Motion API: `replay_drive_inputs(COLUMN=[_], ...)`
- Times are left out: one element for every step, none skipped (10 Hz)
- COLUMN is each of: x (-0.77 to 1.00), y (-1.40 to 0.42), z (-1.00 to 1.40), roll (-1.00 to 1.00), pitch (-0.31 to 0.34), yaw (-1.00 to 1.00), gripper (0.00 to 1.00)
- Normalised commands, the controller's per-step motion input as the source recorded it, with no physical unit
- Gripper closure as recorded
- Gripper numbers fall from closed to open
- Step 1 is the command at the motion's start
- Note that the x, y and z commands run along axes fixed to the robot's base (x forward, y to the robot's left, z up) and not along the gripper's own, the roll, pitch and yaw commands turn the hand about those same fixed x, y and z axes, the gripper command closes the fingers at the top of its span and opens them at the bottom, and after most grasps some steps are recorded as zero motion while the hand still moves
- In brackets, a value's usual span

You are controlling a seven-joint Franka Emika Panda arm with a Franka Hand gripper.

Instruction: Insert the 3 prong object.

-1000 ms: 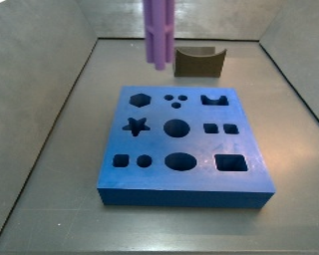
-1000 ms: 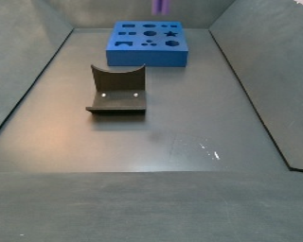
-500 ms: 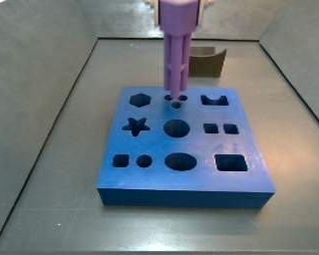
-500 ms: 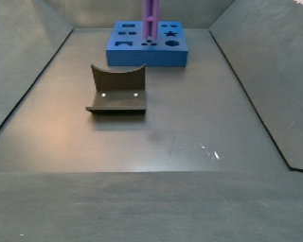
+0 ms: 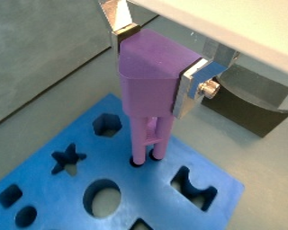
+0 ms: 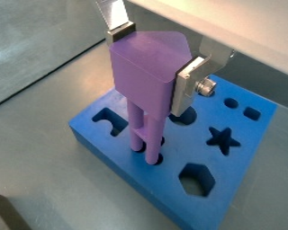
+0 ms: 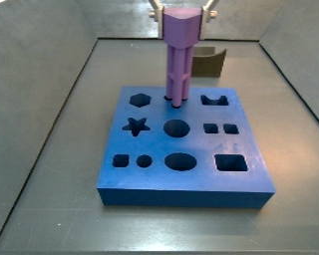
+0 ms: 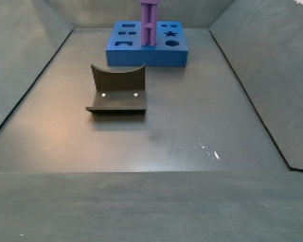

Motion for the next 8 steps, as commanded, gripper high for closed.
replay_drive_inputs(x=[0.0, -0.13, -0.3, -0.24, -0.17, -0.01, 0.0, 0.02], y=[-0.19, 0.0, 0.09, 0.13, 0.14, 0.0, -0.01, -0.07], z=[-0.23, -0.15, -0.08, -0.11, -0.13, -0.39, -0.71, -0.71], roll=[0.12, 0.05, 0.06, 0.05, 0.06, 0.0, 0.0, 0.03], pitch=[0.0, 0.0, 0.0, 0.0, 0.0, 0.0, -0.097, -0.113], yaw=[0.24, 0.06, 0.0, 0.0, 0.0, 0.0, 0.0, 0.0], gripper=[1.0, 1.0, 1.0, 1.0, 1.0, 1.0, 1.0, 1.0])
